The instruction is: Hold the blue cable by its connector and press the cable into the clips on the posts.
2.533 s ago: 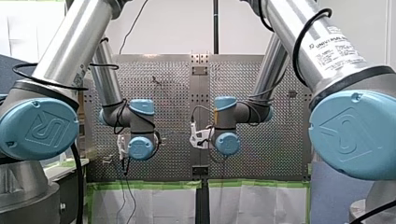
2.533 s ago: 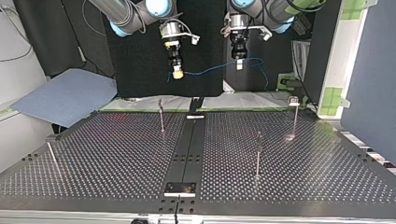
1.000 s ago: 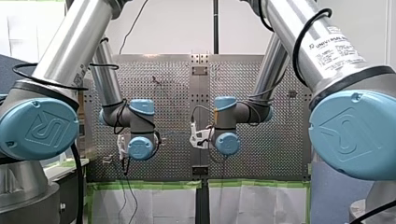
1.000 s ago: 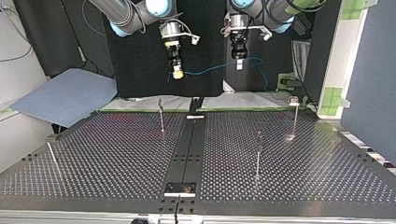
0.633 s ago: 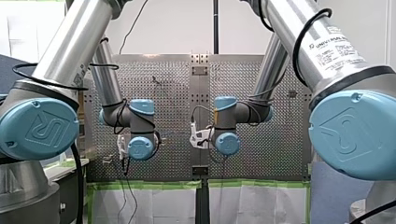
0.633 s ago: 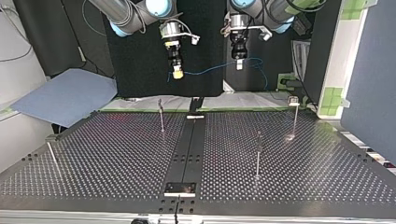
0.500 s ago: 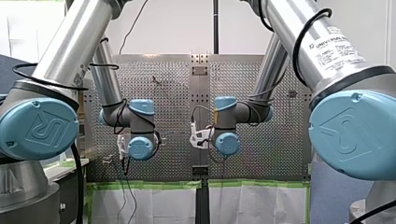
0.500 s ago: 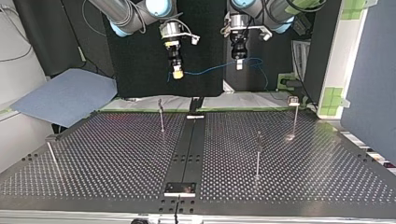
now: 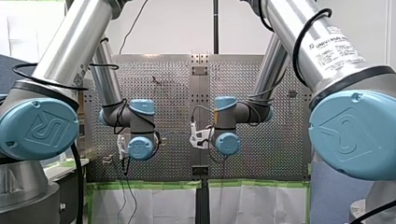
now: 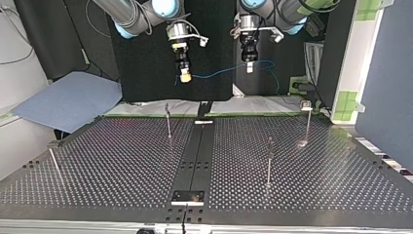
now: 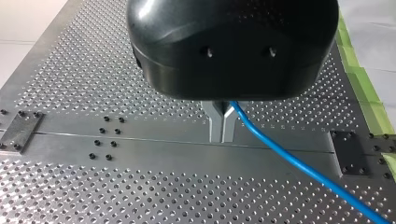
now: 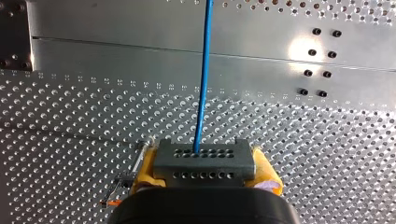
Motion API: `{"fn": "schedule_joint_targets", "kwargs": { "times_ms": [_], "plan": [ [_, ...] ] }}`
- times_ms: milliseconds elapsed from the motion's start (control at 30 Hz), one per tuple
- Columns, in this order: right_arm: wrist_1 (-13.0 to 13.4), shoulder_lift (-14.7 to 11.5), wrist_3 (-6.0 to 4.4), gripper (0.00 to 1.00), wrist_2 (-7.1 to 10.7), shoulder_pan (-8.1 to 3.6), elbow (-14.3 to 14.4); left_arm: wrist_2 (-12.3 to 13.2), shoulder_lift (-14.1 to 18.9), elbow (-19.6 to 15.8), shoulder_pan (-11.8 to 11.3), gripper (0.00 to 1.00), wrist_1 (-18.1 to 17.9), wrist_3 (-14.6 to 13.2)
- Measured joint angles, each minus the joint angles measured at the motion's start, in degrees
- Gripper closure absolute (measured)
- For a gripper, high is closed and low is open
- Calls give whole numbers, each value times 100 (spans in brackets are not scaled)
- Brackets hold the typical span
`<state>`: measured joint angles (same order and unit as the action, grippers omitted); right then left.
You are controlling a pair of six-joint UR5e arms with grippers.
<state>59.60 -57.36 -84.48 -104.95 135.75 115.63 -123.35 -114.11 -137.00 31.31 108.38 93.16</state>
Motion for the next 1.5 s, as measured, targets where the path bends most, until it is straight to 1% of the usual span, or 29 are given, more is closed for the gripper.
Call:
{"fn": "schedule_joint_targets", "kwargs": {
  "times_ms": [1233, 1333, 1433, 1500],
  "plan": [
    [-9, 0, 0, 100, 0, 9, -9, 0, 8, 0, -9, 99, 0, 0],
    [-13, 3, 5, 100, -5, 14, -14, -27, -17, -5, 17, 99, 25, -27],
    [-97, 86, 52, 100, -88, 61, -98, -130, -120, -7, 95, 99, 132, -130],
    [-198, 190, 72, 100, -189, 82, -187, -232, -225, -7, 127, 99, 232, -229]
  ]
}}
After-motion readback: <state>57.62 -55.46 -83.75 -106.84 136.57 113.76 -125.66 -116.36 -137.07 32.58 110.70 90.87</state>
